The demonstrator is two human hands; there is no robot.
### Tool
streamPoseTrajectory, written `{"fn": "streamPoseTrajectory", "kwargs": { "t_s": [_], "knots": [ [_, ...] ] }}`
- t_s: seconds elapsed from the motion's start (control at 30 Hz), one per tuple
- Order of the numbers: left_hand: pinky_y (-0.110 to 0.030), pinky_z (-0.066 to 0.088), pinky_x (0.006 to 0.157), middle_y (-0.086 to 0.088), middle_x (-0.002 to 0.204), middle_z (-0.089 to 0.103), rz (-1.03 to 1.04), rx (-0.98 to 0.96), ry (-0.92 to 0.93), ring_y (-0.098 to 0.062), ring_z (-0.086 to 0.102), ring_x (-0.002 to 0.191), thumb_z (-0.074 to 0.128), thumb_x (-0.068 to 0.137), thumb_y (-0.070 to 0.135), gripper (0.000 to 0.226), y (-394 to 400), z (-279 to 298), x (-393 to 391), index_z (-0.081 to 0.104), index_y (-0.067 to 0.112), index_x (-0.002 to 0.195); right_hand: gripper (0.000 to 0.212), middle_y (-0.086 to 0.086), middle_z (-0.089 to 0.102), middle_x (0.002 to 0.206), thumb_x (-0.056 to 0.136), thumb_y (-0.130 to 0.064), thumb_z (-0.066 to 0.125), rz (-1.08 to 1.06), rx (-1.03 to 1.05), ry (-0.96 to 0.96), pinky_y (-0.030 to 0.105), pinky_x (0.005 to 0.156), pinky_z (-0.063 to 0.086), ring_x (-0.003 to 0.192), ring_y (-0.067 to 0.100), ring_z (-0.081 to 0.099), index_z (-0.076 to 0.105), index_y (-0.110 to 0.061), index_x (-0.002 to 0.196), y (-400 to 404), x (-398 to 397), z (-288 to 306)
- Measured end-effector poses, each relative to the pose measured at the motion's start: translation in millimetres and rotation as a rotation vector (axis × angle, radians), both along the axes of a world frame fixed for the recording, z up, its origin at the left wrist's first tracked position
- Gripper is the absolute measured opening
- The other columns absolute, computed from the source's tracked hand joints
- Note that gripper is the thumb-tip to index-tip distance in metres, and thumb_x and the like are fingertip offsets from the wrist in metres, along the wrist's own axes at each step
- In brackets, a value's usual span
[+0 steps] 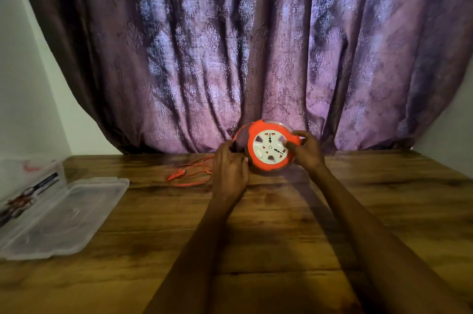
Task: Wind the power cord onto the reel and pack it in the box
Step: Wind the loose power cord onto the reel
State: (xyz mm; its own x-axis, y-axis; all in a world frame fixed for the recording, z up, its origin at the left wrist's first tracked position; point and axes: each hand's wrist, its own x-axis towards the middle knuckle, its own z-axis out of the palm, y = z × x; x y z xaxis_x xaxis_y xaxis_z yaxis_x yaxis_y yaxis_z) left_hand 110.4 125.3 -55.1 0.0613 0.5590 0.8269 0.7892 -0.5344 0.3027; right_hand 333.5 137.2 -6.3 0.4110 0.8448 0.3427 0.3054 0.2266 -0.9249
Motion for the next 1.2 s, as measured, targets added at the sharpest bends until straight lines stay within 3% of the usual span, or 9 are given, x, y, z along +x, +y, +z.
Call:
{"fn": "streamPoseTrajectory", "kwargs": {
  "t_s": [0.23, 0.33, 0.4, 0.53, 0.67, 0.9, 1.0, 1.1, 1.2],
  "knots": [
    [-0.05, 0.041, 0.111, -0.021, 0.135, 0.058, -0.218, 0.294, 0.058, -0.036, 0.053, 0.129, 0.06, 0.09, 0.011, 0.017, -6, 1, 16, 0.069, 0.011, 0.104, 0.034, -0.002, 0.064, 0.091, 0.076, -0.029, 0.085, -0.004, 0.023, 0.085, 0.033, 0.057, 0.053, 0.076, 0.018, 0.067, 0.057, -0.033, 0.097, -9, 5, 3],
    [-0.043, 0.054, 0.08, -0.01, 0.101, 0.073, -0.251, 0.085, 0.063, -0.031, 0.068, 0.094, 0.053, 0.097, 0.027, 0.021, -8, -1, 16, 0.071, 0.017, 0.102, 0.042, -0.004, 0.064, 0.09, 0.077, -0.031, 0.085, -0.013, 0.001, 0.081, 0.036, 0.054, 0.054, 0.071, 0.017, 0.067, 0.058, -0.025, 0.109, -14, 7, 5],
    [-0.039, 0.052, 0.077, -0.006, 0.1, 0.075, -0.164, -0.199, 0.016, -0.028, 0.068, 0.094, 0.049, 0.098, 0.045, 0.031, -5, -5, 17, 0.069, 0.021, 0.102, 0.043, 0.0, 0.066, 0.092, 0.078, -0.028, 0.084, -0.005, 0.002, 0.099, 0.034, 0.051, 0.053, 0.07, 0.019, 0.067, 0.057, -0.021, 0.112, -17, 7, 7],
    [-0.024, 0.046, 0.083, 0.004, 0.112, 0.071, -0.454, -0.597, -0.444, -0.015, 0.066, 0.102, 0.059, 0.096, 0.047, 0.036, 3, -12, 15, 0.065, 0.019, 0.119, 0.048, 0.017, 0.073, 0.1, 0.079, -0.025, 0.084, 0.075, -0.037, 0.176, 0.039, 0.06, 0.056, 0.075, 0.027, 0.068, 0.064, -0.01, 0.119, -20, 4, 11],
    [-0.038, 0.057, 0.075, -0.005, 0.112, 0.069, -0.762, -0.745, -0.922, -0.02, 0.066, 0.092, 0.058, 0.1, 0.028, 0.029, 3, -4, 22, 0.06, 0.015, 0.126, 0.047, 0.011, 0.075, 0.096, 0.078, -0.029, 0.084, 0.199, -0.144, 0.161, 0.026, 0.044, 0.052, 0.058, 0.014, 0.067, 0.067, -0.014, 0.12, -25, 0, 14],
    [-0.062, 0.058, 0.08, -0.013, 0.122, 0.071, -0.739, -0.751, -1.093, -0.035, 0.066, 0.115, 0.065, 0.095, 0.031, 0.03, 8, 3, 16, 0.063, 0.012, 0.118, 0.047, 0.008, 0.072, 0.101, 0.086, -0.035, 0.076, 0.225, -0.117, 0.001, 0.027, 0.052, 0.053, 0.069, 0.016, 0.067, 0.062, -0.013, 0.126, -21, -13, 15],
    [-0.06, 0.059, 0.078, -0.013, 0.121, 0.072, -0.722, -0.732, -1.138, -0.036, 0.067, 0.114, 0.066, 0.094, 0.028, 0.025, 7, 4, 17, 0.064, 0.018, 0.117, 0.053, 0.009, 0.055, 0.132, 0.093, -0.034, 0.068, 0.096, 0.127, -0.44, 0.036, 0.086, 0.052, 0.106, 0.022, 0.06, 0.049, -0.018, 0.141, -18, -15, 10],
    [-0.063, 0.057, 0.082, -0.011, 0.121, 0.072, -0.722, -0.696, -1.178, -0.034, 0.067, 0.114, 0.067, 0.093, 0.028, 0.032, 8, 4, 17, 0.064, 0.021, 0.124, 0.048, 0.003, 0.053, 0.124, 0.093, -0.039, 0.059, -0.047, 0.34, -1.044, 0.039, 0.081, 0.051, 0.105, 0.026, 0.059, 0.049, -0.033, 0.14, -23, -17, 7],
    [-0.059, 0.058, 0.082, -0.009, 0.12, 0.072, -0.749, -0.652, -1.205, -0.032, 0.067, 0.114, 0.068, 0.092, 0.029, 0.035, 6, 7, 17, 0.064, 0.024, 0.127, 0.053, 0.004, 0.056, 0.122, 0.086, -0.041, 0.06, -0.137, 0.343, -1.392, 0.04, 0.074, 0.047, 0.098, 0.028, 0.057, 0.051, -0.039, 0.138, -26, -29, 5]
  ]
}}
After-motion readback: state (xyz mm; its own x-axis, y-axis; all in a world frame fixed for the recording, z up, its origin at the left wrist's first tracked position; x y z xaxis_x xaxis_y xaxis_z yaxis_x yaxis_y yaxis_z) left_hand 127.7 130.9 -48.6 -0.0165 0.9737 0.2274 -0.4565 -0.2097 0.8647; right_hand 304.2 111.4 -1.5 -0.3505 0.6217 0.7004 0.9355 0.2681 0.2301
